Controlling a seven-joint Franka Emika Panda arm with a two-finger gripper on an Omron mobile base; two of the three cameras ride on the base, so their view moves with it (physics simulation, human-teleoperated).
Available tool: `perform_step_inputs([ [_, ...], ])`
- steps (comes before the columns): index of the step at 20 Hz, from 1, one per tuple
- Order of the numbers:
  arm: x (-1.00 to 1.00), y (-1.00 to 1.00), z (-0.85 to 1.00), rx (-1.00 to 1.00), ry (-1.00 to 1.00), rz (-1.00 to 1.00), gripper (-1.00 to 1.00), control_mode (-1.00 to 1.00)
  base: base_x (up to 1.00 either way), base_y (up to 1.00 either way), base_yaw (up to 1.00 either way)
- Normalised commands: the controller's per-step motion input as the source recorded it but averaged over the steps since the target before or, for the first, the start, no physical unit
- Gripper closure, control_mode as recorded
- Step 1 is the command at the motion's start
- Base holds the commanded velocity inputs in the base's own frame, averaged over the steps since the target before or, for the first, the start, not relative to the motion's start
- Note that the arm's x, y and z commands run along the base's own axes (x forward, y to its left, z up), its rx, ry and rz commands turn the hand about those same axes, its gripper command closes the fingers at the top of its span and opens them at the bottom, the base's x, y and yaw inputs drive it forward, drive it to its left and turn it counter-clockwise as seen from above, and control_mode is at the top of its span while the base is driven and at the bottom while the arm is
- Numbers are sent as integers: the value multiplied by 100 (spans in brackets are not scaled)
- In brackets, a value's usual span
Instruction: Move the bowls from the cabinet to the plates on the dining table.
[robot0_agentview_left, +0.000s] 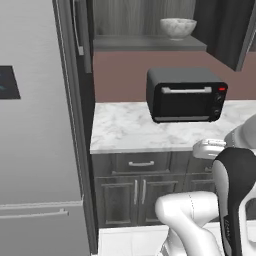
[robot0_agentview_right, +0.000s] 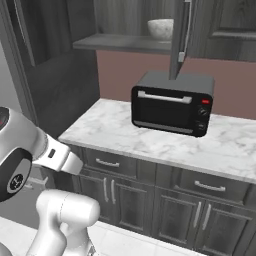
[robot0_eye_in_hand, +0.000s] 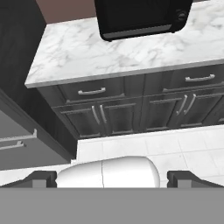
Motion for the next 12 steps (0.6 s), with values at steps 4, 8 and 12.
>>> perform_step_inputs([
  [4, 0, 0, 0, 0, 0, 0, -100, 100, 5, -60, 8],
  [8, 0, 0, 0, 0, 0, 0, -100, 100, 0, -5, 1],
  [12, 0, 0, 0, 0, 0, 0, -100, 100, 23, 0, 0],
])
